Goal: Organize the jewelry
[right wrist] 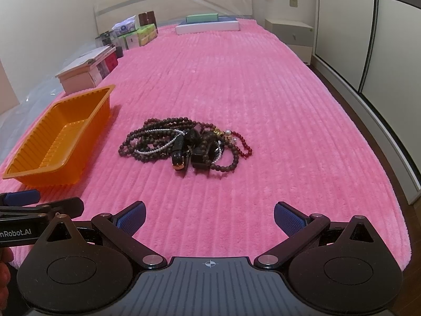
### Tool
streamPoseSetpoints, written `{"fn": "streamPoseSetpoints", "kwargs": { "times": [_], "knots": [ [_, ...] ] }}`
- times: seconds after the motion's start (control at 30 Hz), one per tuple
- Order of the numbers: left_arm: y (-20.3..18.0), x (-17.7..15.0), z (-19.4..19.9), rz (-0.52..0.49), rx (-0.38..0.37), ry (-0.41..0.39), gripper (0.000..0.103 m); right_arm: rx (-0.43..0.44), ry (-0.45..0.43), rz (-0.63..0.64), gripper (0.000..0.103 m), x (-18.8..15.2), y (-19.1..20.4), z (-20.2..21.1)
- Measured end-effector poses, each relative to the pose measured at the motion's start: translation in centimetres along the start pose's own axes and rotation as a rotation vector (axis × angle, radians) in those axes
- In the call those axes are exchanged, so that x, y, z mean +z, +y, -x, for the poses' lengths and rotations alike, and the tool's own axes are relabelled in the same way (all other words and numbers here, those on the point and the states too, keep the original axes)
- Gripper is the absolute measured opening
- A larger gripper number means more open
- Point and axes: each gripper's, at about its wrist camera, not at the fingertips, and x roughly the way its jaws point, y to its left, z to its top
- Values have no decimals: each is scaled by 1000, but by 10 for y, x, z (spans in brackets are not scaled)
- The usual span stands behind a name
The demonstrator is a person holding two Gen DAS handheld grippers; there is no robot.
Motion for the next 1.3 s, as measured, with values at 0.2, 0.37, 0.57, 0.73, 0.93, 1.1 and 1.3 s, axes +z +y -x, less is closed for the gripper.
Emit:
{"fn": "streamPoseSetpoints", "kwargs": {
  "times": [0.2, 0.37, 0.57, 0.73, 0.93, 1.1, 1.3],
  "knots": [
    [0, 0, 1, 1, -2, -4, 101, 0, -2, 1, 103, 1, 0, 0],
    [0, 0, 1, 4, -2, -3, 101, -2, -3, 2, 103, 2, -1, 1],
    [1, 0, 1, 4, -2, -4, 101, -3, -4, 4, 103, 2, -1, 1],
    [0, 0, 1, 3, -3, -4, 101, -2, -4, 5, 103, 2, 0, 1],
    [1, 0, 2, 5, -6, -3, 101, -2, -4, 4, 103, 2, 0, 1],
    [1, 0, 2, 4, -7, -4, 101, -3, -5, 6, 103, 2, 0, 1],
    [1, 1, 2, 5, -7, -4, 101, -2, -3, 10, 103, 3, 1, 2]
  ]
}}
